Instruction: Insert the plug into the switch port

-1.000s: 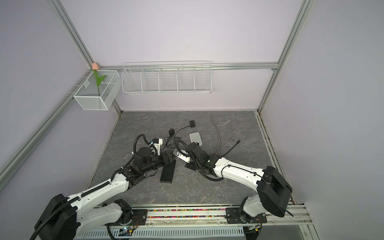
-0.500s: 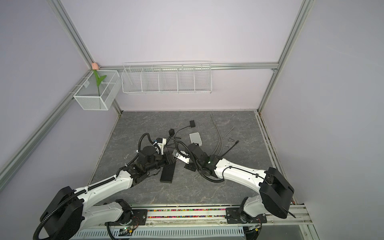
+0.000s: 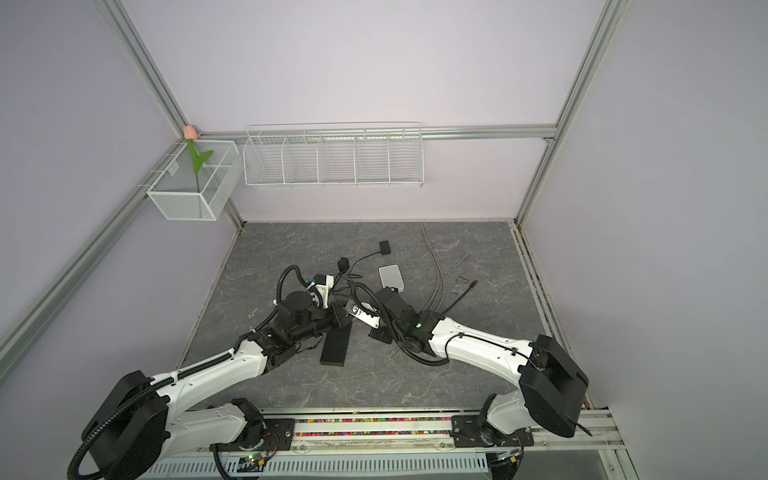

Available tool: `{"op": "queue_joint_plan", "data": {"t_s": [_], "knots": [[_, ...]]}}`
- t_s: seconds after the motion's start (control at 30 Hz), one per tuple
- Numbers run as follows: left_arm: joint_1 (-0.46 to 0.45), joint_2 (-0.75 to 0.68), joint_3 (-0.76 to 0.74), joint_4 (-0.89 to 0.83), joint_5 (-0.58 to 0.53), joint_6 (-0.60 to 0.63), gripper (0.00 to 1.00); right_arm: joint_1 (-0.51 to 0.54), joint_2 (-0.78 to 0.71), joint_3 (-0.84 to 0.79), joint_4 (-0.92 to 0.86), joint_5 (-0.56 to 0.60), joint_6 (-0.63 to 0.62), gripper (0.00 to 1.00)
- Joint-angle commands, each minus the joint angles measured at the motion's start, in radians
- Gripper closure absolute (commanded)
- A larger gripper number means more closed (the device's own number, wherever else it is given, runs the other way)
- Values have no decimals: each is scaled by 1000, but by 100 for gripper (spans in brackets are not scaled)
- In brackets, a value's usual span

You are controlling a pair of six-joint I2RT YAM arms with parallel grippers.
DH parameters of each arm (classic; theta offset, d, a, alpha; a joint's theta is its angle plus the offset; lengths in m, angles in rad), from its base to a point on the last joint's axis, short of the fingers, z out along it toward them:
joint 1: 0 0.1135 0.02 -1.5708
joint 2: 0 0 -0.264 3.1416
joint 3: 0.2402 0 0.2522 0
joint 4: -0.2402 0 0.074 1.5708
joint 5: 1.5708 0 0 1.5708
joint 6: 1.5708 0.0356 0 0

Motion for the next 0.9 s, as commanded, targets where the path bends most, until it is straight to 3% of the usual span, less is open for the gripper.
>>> {"op": "queue_joint_plan", "data": {"t_s": [0.0,0.17,0.27,0.33,0.47,0.57,0.63,0.77,0.87], "knots": [[-7,14,15,-13,-7,-1,94,8,-24,-4,32,-30,33,93],[-8,11,24,-42,-12,15,99,6,-19,-2,38,-34,61,84],[-8,-4,26,-68,-24,26,100,-11,-31,-6,35,-70,77,71],[-8,-16,30,-92,-33,38,100,-58,-52,-4,24,-151,119,57],[-8,-37,33,-121,-43,50,100,-191,-85,4,-7,-373,202,45],[-8,-44,33,-128,-44,55,100,-210,-66,51,-90,-436,197,41],[-8,-46,35,-129,-46,58,100,-209,-40,72,-122,-455,191,45],[-8,-49,36,-135,-45,60,100,-209,-25,52,-115,-549,146,45],[-8,-55,36,-143,-44,65,100,-209,-25,30,-87,-554,137,46]]}}
